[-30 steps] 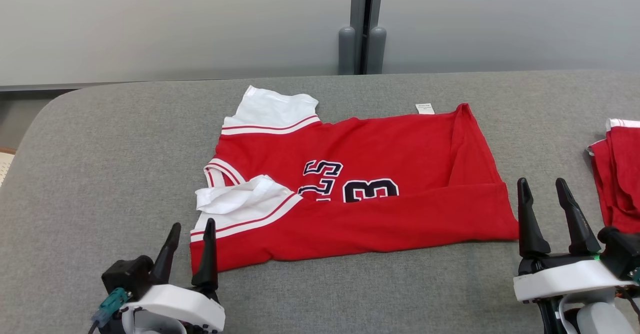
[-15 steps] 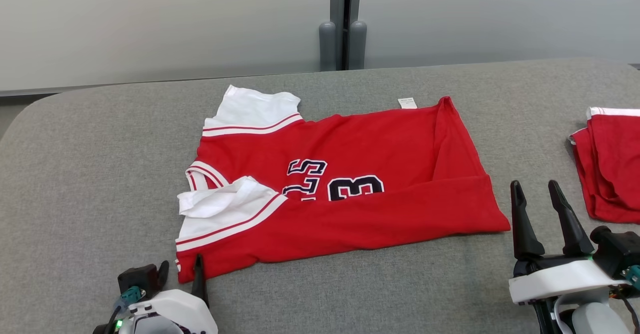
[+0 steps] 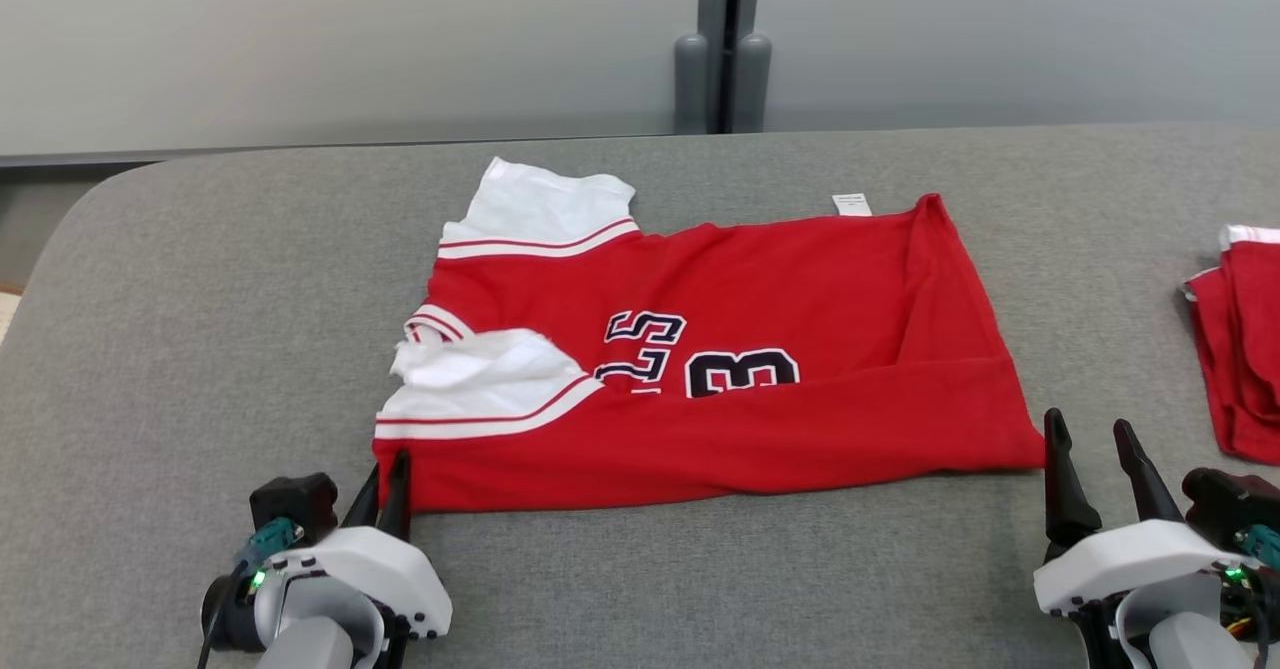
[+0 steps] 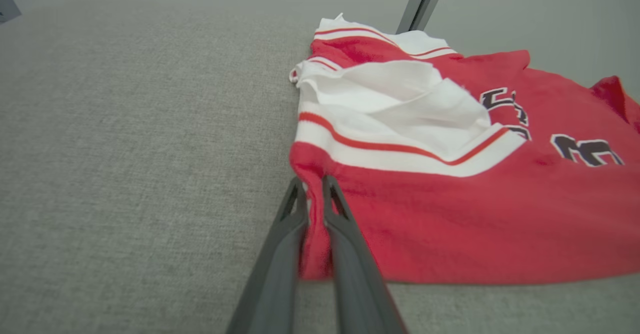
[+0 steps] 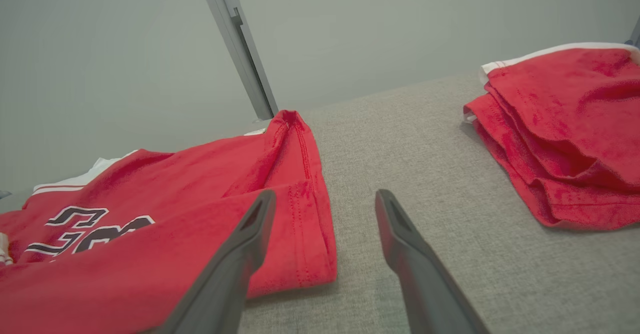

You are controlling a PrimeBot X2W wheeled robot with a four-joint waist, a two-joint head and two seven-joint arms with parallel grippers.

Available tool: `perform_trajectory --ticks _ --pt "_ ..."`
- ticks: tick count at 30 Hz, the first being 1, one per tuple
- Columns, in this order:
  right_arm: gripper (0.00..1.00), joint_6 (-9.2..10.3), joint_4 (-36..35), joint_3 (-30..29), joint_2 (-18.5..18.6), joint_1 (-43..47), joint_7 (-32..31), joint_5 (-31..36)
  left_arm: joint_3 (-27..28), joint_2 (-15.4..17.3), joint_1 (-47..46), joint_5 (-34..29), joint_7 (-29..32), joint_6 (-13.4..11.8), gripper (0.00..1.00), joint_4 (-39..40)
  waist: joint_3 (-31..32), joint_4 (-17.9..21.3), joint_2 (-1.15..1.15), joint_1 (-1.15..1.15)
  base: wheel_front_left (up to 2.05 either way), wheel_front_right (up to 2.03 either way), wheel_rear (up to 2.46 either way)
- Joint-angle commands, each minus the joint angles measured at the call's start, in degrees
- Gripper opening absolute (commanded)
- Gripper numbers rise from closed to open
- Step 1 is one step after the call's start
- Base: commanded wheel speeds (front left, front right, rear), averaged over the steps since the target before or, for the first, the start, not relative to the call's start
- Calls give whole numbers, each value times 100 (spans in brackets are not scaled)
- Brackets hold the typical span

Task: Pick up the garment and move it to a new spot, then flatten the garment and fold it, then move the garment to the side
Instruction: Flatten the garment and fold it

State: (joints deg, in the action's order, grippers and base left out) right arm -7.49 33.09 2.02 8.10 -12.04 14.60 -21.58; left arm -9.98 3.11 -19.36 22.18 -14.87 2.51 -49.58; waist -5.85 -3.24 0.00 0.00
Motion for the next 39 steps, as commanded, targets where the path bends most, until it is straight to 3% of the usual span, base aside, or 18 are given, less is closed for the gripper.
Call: perform_trajectory --ticks 1,9,17,18,19,20,32,39 --pt "100 0 209 -26 -1 -154 -62 -128 21 36 -47 -44 -29 39 0 179 -58 -101 0 0 0 0 0" --pt "100 0 1164 22 34 -686 -283 -729 -66 12 193 -223 -34 149 0 1219 -213 -375 0 0 0 0 0" --pt "100 -1 1877 276 -44 -1052 -684 -1228 -299 -2 252 -258 -35 167 0 1308 -331 -482 0 0 0 0 0" --pt "50 -1 1900 369 -56 -1072 -739 -1289 -318 -2 250 -261 -36 158 0 1276 -335 -486 0 0 0 0 0" --pt "10 -1 1887 462 -53 -1083 -756 -1343 -331 -1 247 -265 -36 152 0 1245 -336 -486 0 0 0 0 0" --pt "0 -1 1864 552 -35 -1092 -758 -1403 -345 -1 242 -265 -35 149 0 1213 -333 -483 0 0 0 0 0" --pt "0 1 1692 1057 428 -895 -474 -1928 -400 156 362 -204 -2 206 0 890 -91 -374 0 0 0 0 0" --pt "0 3 1425 1304 675 -505 -923 -2291 -428 290 684 -52 210 284 0 1029 89 -263 0 0 0 0 0"
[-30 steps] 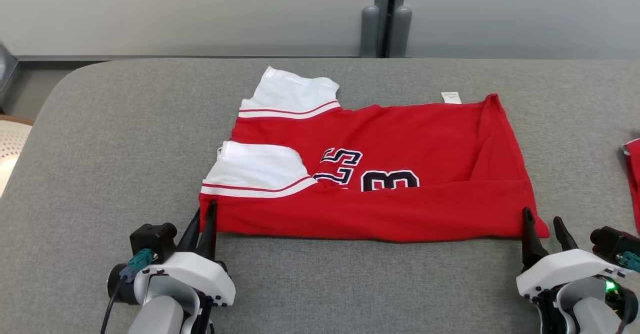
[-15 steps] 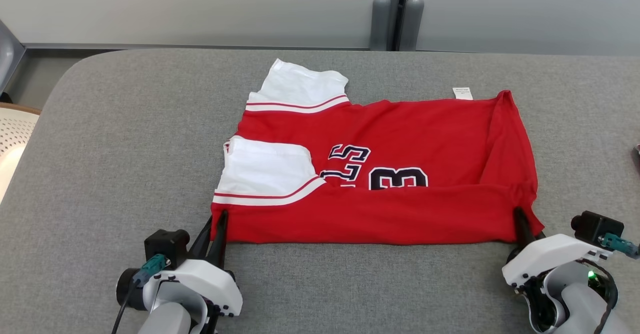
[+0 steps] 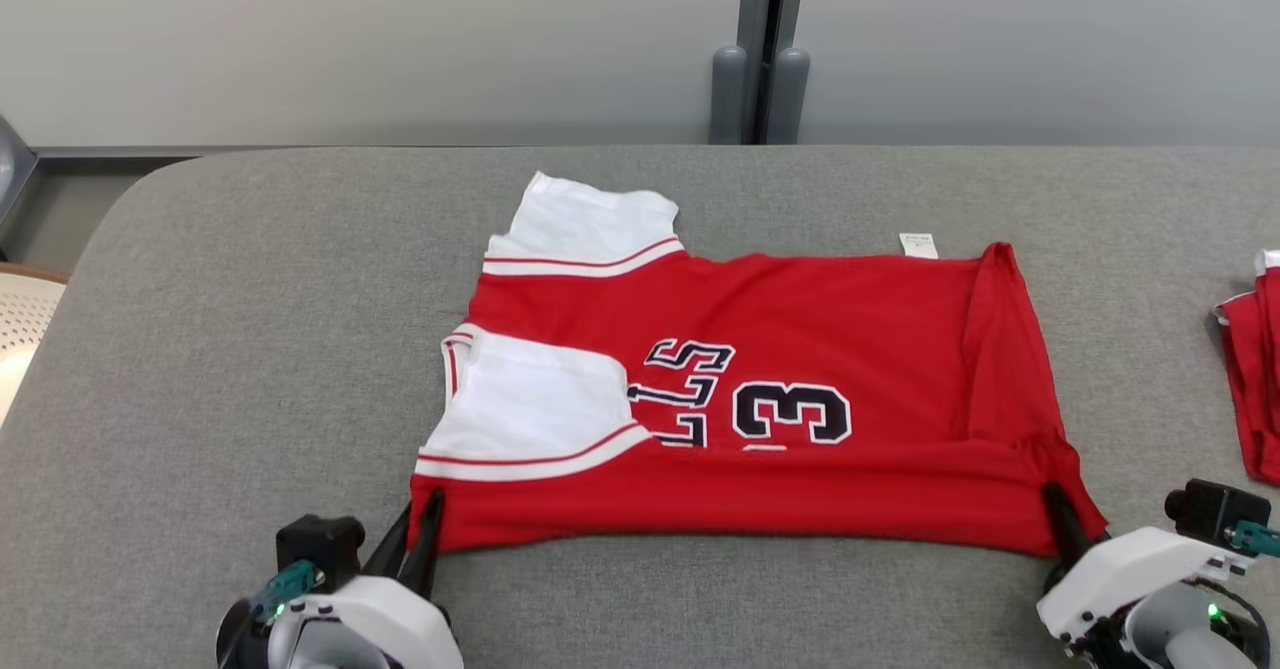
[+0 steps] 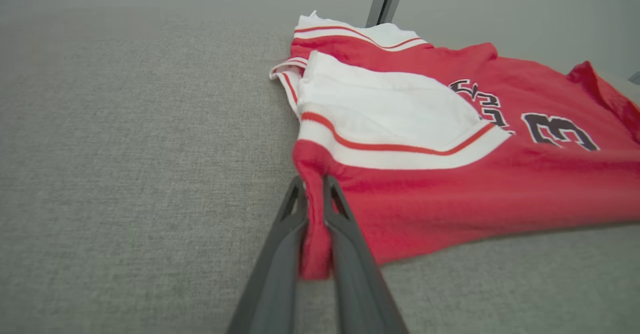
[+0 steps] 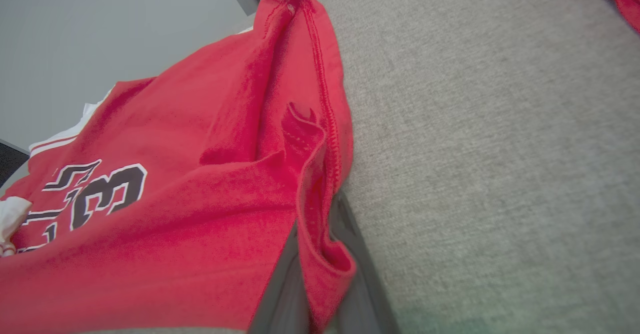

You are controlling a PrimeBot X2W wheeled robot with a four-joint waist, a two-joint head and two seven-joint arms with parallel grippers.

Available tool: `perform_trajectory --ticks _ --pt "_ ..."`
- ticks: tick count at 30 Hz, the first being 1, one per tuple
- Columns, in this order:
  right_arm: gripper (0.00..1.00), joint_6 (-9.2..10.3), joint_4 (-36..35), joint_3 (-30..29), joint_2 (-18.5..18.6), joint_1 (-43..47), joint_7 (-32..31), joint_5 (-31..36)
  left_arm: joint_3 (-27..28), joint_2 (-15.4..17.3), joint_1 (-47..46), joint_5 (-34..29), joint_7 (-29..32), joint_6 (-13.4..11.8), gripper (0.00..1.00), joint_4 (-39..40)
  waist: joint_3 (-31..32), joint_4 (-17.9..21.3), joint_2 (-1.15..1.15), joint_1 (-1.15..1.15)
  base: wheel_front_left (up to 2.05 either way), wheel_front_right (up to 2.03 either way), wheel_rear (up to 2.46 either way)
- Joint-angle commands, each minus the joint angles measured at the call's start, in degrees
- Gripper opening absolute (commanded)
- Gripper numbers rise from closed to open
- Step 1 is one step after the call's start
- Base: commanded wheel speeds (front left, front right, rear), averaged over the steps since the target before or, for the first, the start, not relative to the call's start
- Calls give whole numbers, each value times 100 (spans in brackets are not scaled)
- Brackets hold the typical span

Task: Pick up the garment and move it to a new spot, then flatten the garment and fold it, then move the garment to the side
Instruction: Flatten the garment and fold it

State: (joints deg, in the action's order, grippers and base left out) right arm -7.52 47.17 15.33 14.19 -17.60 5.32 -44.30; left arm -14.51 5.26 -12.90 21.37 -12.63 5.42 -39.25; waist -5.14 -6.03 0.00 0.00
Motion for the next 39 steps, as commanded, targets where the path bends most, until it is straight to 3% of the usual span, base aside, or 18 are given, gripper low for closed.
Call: perform_trajectory --ticks 1,8,9,10,11,12,20,25,28,32,39 --pt "0 8 -49 -3 120 132 -71 -72 28 96 112 66 29 -4 0 61 38 26 0 0 0 0 0" --pt "0 9 -567 32 358 600 -519 -356 -43 109 655 395 509 100 0 710 123 54 0 0 0 0 0" --pt "9 9 -615 12 376 641 -564 -363 -77 106 716 428 594 102 0 809 125 57 0 0 0 0 0" --pt "30 9 -633 -24 402 673 -582 -337 -94 110 767 453 651 106 25 894 128 57 0 0 0 0 0" --pt "100 9 -626 -59 417 697 -566 -275 -117 114 811 458 719 95 67 959 132 56 0 0 0 0 0" --pt "100 9 -638 -75 417 703 -523 -205 -146 113 853 458 784 84 100 1021 134 57 0 0 0 0 0" --pt "100 4 -1021 -270 369 599 367 573 98 105 788 558 312 -88 100 1541 171 63 0 0 0 0 0" --pt "100 4 -1522 -313 283 682 838 949 296 40 681 585 -177 2 100 1961 189 65 0 0 0 0 0" --pt "100 4 -1893 -389 247 740 961 1331 469 -78 686 892 -248 105 100 2303 190 65 0 0 0 0 0" --pt "100 3 -2442 -640 -57 903 992 1804 720 -184 793 801 -254 167 100 2733 176 85 0 0 0 0 0" --pt "100 3 -2804 -795 -363 1069 992 2184 587 -218 623 385 -258 182 100 2509 84 155 0 0 0 0 0"
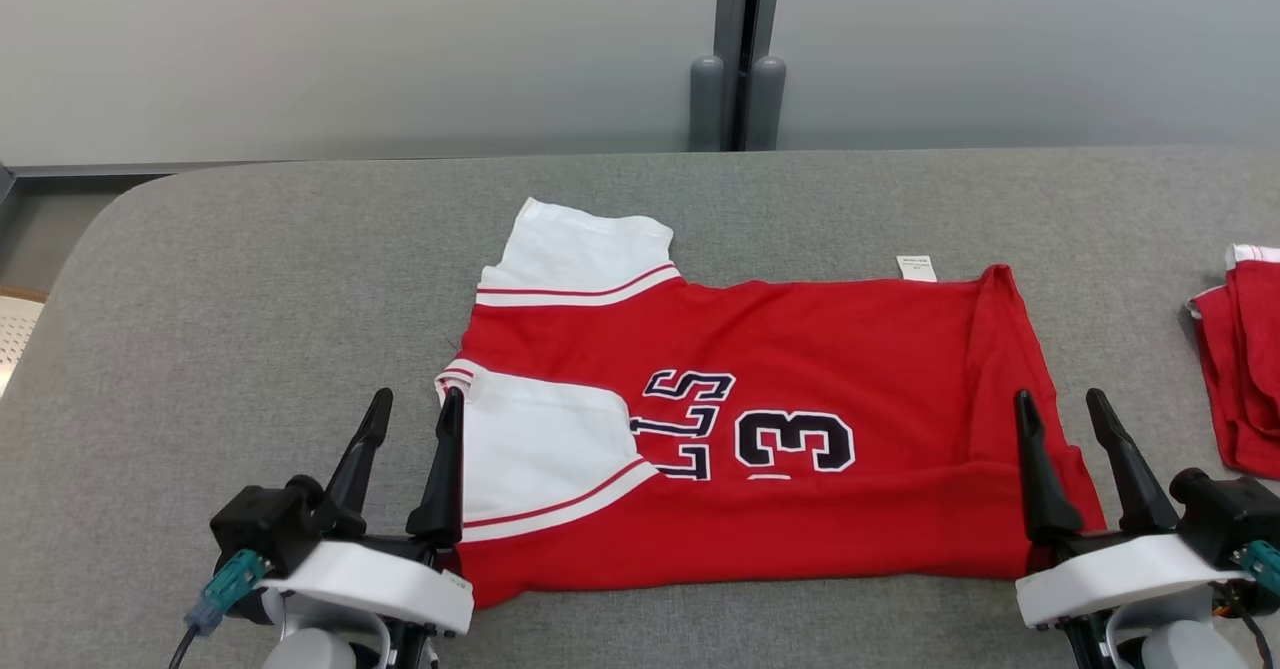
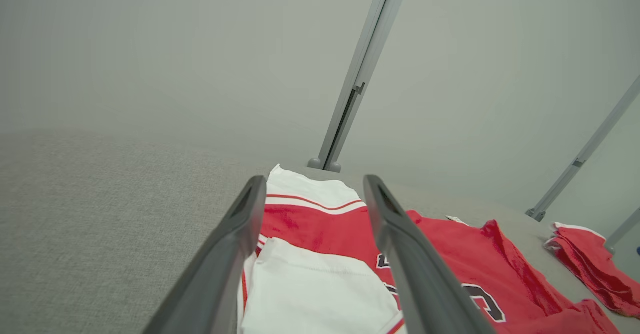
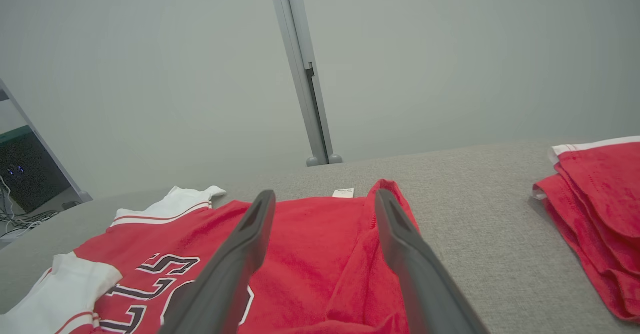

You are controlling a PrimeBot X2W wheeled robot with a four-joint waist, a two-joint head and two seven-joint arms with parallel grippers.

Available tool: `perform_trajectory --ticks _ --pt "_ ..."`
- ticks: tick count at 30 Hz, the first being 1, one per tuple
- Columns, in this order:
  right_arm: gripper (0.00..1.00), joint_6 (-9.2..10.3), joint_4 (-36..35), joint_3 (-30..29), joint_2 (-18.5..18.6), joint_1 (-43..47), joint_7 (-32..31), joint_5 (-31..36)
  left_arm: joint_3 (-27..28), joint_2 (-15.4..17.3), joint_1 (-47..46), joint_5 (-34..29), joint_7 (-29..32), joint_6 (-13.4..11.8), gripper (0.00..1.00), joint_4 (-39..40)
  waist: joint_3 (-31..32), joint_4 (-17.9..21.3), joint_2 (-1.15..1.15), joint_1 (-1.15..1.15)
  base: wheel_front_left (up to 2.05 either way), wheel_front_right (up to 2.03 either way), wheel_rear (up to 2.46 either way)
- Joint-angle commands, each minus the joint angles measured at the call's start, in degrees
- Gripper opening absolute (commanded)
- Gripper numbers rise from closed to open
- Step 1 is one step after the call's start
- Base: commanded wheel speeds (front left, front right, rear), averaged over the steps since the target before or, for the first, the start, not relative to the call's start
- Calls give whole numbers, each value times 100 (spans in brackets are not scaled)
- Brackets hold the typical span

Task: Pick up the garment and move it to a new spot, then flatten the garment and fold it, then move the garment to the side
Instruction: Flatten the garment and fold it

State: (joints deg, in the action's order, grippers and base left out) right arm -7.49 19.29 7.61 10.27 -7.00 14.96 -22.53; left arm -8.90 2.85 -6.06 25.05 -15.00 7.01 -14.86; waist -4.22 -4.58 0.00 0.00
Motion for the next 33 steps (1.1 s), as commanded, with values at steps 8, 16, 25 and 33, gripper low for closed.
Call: perform_trajectory --ticks 8,16,25,33 --pt "100 0 -75 43 -66 -438 30 145 -111 213 -1297 -449 117 -102 100 -1078 -548 327 0 0 0 0 0" --pt "100 1 -91 645 174 -1437 29 273 -622 883 -3574 -214 1499 46 100 -2110 -1700 858 0 0 0 0 0" --pt "100 0 -144 857 144 -2362 29 14 -1549 1786 -5306 614 3176 46 100 -2878 -2498 1381 0 0 0 0 0" --pt "100 0 3 801 -55 -2442 30 29 -2169 2231 -5840 630 3636 47 100 -3447 -2626 1588 0 0 0 0 0"
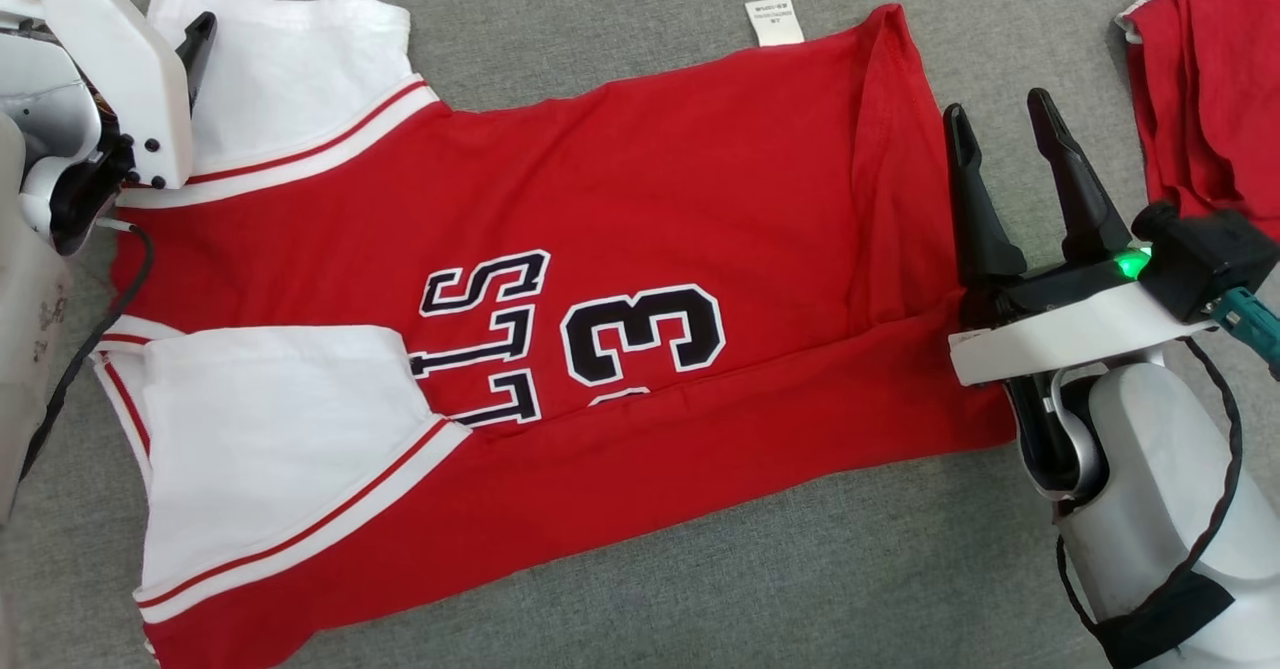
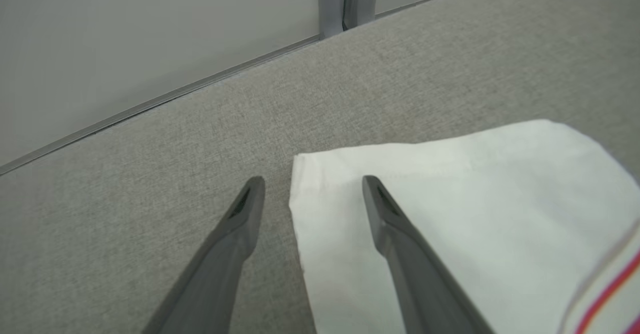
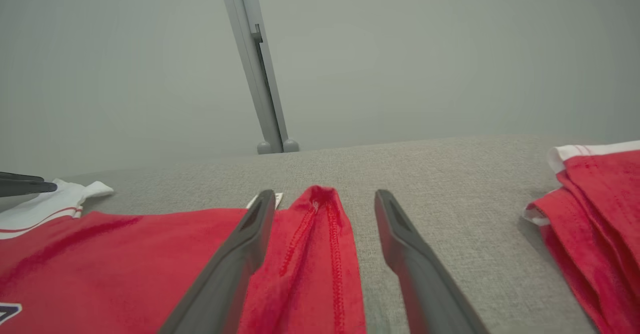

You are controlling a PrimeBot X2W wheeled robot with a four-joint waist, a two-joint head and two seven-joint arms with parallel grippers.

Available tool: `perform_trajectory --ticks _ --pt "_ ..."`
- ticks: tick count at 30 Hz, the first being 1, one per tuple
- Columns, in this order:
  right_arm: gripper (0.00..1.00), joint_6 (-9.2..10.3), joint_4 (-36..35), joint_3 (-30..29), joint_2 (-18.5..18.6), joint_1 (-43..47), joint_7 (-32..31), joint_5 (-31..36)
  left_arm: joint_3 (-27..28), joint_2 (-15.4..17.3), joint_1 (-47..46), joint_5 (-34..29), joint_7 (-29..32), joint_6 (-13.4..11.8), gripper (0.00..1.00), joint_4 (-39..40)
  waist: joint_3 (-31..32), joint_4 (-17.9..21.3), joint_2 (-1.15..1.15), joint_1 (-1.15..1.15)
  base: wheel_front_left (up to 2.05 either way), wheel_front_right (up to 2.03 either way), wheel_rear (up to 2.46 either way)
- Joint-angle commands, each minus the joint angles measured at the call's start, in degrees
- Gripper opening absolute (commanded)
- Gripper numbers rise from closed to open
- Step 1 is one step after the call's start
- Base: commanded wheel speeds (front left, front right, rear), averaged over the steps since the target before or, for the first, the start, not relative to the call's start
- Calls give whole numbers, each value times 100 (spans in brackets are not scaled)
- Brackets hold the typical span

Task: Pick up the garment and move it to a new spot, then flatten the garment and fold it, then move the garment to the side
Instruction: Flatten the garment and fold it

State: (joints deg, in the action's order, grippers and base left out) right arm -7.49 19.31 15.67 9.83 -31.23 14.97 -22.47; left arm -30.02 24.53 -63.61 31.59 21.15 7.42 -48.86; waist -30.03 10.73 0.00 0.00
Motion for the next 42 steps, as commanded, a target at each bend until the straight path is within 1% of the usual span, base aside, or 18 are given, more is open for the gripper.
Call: perform_trajectory --ticks 1,5,9,15,16,17,20,23,25,26,28,30,35,42 --pt "100 0 6 -3 -27 11 29 34 -126 90 -127 -34 26 6 100 -99 -53 71 0 0 0 0 0" --pt "100 0 28 -45 -56 63 29 27 -312 112 -223 28 56 6 100 -297 -93 126 0 0 0 0 0" --pt "100 0 7 -62 -87 78 29 27 -379 135 -317 86 31 6 100 -445 -124 157 0 0 0 0 0" --pt "100 0 38 -65 -77 63 29 37 -543 25 -375 262 158 7 100 -717 -154 180 0 0 0 0 0" --pt "100 0 51 -84 -64 64 29 43 -587 -16 -349 336 216 8 66 -713 -150 173 0 0 0 0 0" --pt "100 0 64 -101 -51 68 29 61 -618 -53 -327 433 249 8 1 -681 -143 160 0 0 0 0 0" --pt "100 0 105 -135 -2 63 30 94 -674 -132 -285 736 265 8 0 -557 -100 72 0 0 0 0 0" --pt "100 0 172 -173 92 -30 30 77 -793 -86 -280 940 128 8 0 -367 -24 -67 0 0 0 0 0" --pt "100 0 283 -180 156 -101 18 -110 -888 -91 -240 1048 -25 8 0 -202 50 -194 0 0 0 0 0" --pt "100 0 363 -189 206 -145 -45 -225 -948 -77 -219 1095 -106 8 0 -116 88 -262 0 0 0 0 0" --pt "100 1 550 -182 462 -313 -176 -205 -1113 -34 -191 1148 -287 7 0 101 149 -427 0 0 0 0 0" --pt "100 0 741 -159 554 -442 -368 -345 -1241 -39 -154 1217 -500 7 0 300 211 -624 0 0 0 0 0" --pt "100 0 1164 30 918 -853 -909 -409 -1474 -91 -24 1478 -883 7 0 770 336 -1071 0 0 0 0 0" --pt "100 0 1761 292 1032 -1355 -1461 -293 -1838 -139 144 1729 -1053 7 0 1253 401 -1434 0 0 0 0 0"
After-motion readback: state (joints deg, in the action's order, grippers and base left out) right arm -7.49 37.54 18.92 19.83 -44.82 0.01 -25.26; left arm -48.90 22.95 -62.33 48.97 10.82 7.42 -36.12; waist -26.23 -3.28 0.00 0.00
